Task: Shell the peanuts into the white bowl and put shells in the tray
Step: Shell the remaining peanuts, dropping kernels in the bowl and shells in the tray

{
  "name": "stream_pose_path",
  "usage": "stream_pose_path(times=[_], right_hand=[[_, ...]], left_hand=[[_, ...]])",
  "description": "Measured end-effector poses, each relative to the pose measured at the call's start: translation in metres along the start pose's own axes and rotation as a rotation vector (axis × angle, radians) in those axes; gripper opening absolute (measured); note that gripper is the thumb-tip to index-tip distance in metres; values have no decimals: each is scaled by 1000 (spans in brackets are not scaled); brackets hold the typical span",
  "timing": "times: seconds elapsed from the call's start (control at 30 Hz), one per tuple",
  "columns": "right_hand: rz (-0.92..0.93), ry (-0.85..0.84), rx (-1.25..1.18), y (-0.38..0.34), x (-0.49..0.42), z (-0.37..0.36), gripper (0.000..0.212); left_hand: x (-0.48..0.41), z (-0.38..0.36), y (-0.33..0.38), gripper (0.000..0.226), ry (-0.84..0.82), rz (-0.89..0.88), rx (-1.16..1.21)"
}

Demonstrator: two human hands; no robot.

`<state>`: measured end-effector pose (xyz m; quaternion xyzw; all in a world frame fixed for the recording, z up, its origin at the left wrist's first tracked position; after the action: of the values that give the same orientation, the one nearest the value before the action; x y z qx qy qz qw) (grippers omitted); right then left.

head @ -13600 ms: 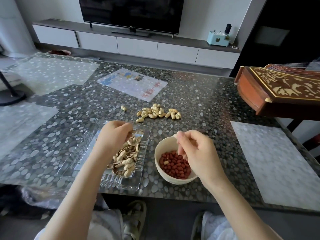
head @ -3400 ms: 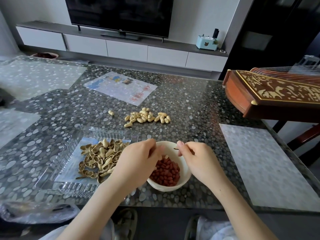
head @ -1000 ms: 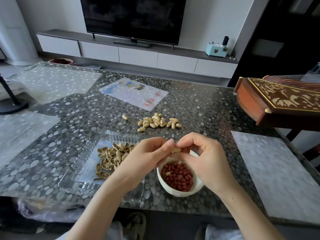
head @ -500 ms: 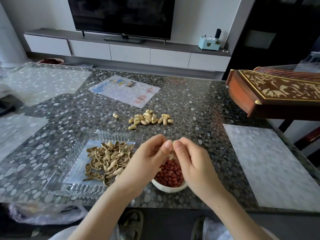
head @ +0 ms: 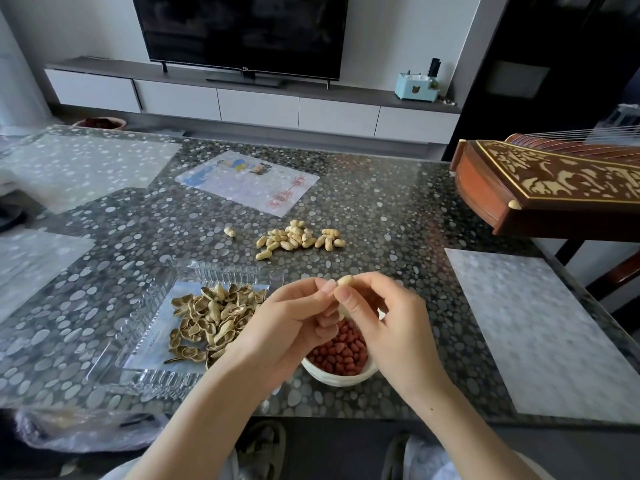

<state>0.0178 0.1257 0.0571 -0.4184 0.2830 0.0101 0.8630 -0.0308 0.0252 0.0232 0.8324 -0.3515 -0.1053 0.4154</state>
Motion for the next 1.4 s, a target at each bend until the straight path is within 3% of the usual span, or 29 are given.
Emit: stream_pose_path(times=[0.2,0.37,0.43,0.63,0.77,0.97,1.1,1.23,1.4], right_hand=[[-89,-6,-144,0,-1,-4,25],[-72,-81,41,3,2,-11,36],[-66,-102,104,6,4,-14,40],[-34,-126,94,1,4,-13,42],[-57,-171,-49,-5,3,-10,30],[7,-126,6,-7,2,-7,32],[-6,-41,40,-7,5,-6,41],[-247,17,-94,4,7,-2,41],[-521,-119,-201,28,9,-9,45]], left_hand=[[-1,0,-3,20,10,14,-14],[7,9,19,51,205,-218,-542],[9,7,26,61,218,-295,-651],[5,-3,20,34,127,-340,-825],[6,-8,15,51,8,-309,-760],[7,-17,14,32,-66,-321,-631],[7,-18,8,40,-35,-350,-596],[6,-24,4,45,-2,-361,-616],[0,-14,1,30,41,-263,-601]])
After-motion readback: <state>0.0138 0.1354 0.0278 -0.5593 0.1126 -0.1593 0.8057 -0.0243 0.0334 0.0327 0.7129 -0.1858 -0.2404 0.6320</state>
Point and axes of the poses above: each hand's wrist, its own x-axis away from the middle knuckle, its own z-axis out of the back of the hand, y = z × x, the point moved 7 cm from there along -x, towards the middle knuckle, and after that the axes turned 7 degrees about x, right-handed, at the moved point
